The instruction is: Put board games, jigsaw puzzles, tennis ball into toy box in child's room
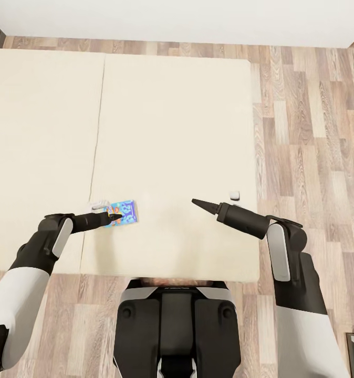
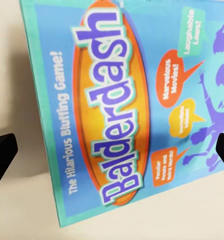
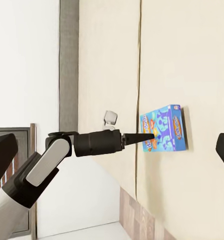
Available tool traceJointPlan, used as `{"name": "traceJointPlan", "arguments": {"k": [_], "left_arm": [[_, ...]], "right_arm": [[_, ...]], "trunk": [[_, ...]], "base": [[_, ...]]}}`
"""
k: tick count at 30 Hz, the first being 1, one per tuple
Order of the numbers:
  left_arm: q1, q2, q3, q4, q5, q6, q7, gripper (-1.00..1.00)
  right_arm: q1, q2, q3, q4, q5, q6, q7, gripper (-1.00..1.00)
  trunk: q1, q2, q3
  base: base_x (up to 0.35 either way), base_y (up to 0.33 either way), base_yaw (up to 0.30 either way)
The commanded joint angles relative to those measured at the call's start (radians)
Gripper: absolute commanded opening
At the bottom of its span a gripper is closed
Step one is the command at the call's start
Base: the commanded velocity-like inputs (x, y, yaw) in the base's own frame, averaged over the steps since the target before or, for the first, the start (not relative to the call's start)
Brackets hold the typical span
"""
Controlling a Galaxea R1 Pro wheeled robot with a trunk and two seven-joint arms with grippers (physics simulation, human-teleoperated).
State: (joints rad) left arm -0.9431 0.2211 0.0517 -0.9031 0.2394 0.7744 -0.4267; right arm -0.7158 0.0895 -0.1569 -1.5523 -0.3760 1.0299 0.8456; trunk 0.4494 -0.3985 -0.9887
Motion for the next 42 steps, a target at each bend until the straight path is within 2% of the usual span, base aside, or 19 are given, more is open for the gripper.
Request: {"name": "traceJointPlan", "arguments": {"k": [1,17,42], "left_arm": [[0.0,0.0,0.002,0.0,0.001,0.006,-0.003,1.0],[0.0,0.0,0.002,0.0,0.001,0.006,-0.003,1.0],[0.0,0.0,0.002,0.0,0.001,0.006,-0.003,1.0]], "right_arm": [[-0.001,0.001,-0.002,0.0,0.005,0.004,0.007,1.0],[-0.001,0.001,-0.003,0.0,0.006,0.003,0.007,1.0],[-0.001,0.0,-0.004,0.003,0.005,0.002,0.009,1.0]], "trunk": [[0.001,-0.002,-0.001],[0.001,-0.002,0.0],[0.001,-0.002,0.011]], "base": [[0.0,0.0,0.0],[0.0,0.0,-0.003],[0.0,0.0,-0.062]]}}
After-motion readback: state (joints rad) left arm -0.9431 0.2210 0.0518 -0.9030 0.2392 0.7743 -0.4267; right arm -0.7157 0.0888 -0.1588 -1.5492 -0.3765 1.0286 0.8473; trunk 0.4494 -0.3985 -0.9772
